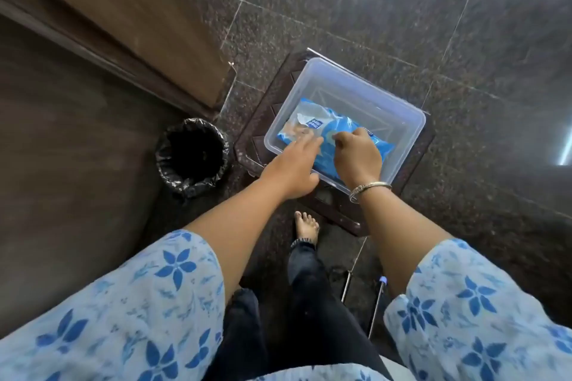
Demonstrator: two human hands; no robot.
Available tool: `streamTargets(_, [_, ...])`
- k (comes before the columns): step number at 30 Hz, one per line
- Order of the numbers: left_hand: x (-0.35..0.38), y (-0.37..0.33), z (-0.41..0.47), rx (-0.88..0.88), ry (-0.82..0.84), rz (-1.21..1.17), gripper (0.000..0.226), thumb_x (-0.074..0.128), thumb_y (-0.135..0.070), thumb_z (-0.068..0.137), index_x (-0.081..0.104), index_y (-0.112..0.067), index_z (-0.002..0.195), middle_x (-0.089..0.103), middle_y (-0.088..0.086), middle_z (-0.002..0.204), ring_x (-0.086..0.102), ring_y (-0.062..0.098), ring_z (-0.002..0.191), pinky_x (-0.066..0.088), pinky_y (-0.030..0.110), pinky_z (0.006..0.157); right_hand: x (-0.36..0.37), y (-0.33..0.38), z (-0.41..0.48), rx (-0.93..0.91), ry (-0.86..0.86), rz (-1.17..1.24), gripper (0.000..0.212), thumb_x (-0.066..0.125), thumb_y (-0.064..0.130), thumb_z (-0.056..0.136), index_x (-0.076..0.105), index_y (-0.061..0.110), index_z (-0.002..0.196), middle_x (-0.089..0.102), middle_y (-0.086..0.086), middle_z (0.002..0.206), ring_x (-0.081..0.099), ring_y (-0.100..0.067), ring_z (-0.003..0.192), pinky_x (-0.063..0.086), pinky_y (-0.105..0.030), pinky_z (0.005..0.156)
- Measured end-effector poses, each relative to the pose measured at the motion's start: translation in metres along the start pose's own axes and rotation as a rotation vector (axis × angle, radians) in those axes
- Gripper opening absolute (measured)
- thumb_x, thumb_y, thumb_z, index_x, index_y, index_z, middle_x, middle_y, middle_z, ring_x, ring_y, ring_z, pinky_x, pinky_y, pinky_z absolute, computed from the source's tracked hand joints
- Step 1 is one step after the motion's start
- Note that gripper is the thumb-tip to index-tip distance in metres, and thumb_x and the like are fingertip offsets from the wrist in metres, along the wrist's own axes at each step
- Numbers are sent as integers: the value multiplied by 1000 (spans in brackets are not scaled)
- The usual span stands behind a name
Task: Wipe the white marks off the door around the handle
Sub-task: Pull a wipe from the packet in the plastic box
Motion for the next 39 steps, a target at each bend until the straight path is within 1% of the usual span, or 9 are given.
streamTargets(4, [5, 9, 17, -34, -6, 57, 75, 54, -18, 84, 14, -14, 147, 0, 9, 158, 5, 25, 145, 21, 41, 115, 8, 5, 14, -100, -7, -32, 15, 55, 19, 91, 67, 11, 90, 53, -11, 84, 50, -28, 66, 30, -28, 56])
streamTargets(8, [13, 17, 24, -56, 10, 75, 75, 55, -19, 84, 13, -14, 147, -2, 9, 158, 6, 25, 145, 24, 43, 114, 19, -1, 21, -139, 2, 24, 23, 54, 27, 93, 65, 6, 89, 55, -13, 83, 54, -31, 70, 34, -29, 57])
streamTargets(12, [17, 20, 31, -64, 11, 121, 76, 56, -22, 83, 15, -17, 146, 1, 11, 158, 12, 28, 143, 27, 46, 112, 27, -4, 23, -178, 17, 44, 26, 51, 33, 94, 66, 11, 90, 57, -11, 82, 55, -29, 70, 41, -33, 59])
streamTargets(18, [20, 16, 34, -77, -19, 152, 76, 58, -26, 83, 17, -16, 146, 6, 16, 157, 19, 32, 141, 28, 48, 108, 31, -4, 29, -173, -28, 71, 27, 50, 31, 95, 68, 13, 89, 61, -9, 81, 57, -28, 70, 40, -32, 56])
streamTargets(25, [19, 20, 35, -75, 16, 182, 78, 56, -31, 85, 10, -21, 148, 0, 15, 157, 22, 34, 140, 29, 46, 108, 37, -7, 25, 8, 3, 330, 13, 49, 17, 94, 60, 9, 93, 59, -10, 93, 55, -28, 81, 42, -35, 67])
streamTargets(28, [20, 19, 35, -98, 5, 171, 81, 57, -30, 85, 7, -18, 148, 0, 15, 157, 23, 34, 139, 29, 46, 108, 37, -6, 25, -26, 26, 339, 11, 53, 16, 92, 63, 9, 91, 61, -8, 93, 56, -24, 82, 44, -36, 70])
streamTargets(32, [20, 18, 33, -96, -27, 126, 83, 57, -26, 84, 5, -13, 148, 1, 15, 157, 15, 31, 142, 26, 46, 112, 34, 0, 24, -31, -14, 409, 16, 58, 18, 89, 71, 9, 92, 70, -6, 89, 60, -20, 82, 47, -33, 76])
streamTargets(37, [20, 17, 30, -90, -27, 132, 83, 59, -26, 85, 5, -14, 148, 2, 14, 157, 19, 31, 141, 28, 46, 111, 41, 2, 26, 298, -15, 660, 13, 61, 20, 87, 72, 14, 84, 67, 2, 77, 61, -15, 78, 53, -37, 79])
streamTargets(39, [19, 16, 31, -83, -18, 138, 83, 59, -25, 84, 6, -20, 148, 1, 14, 157, 22, 33, 140, 28, 47, 110, 43, 3, 26, 357, 13, 730, 12, 60, 18, 87, 67, 18, 76, 63, 5, 73, 60, -14, 75, 53, -39, 78])
Point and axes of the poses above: each hand's wrist, its own z-axis towards the middle knuckle, its own x-axis out of the palm, y = z × x, the point moved 3 cm from there along z, towards the middle knuckle
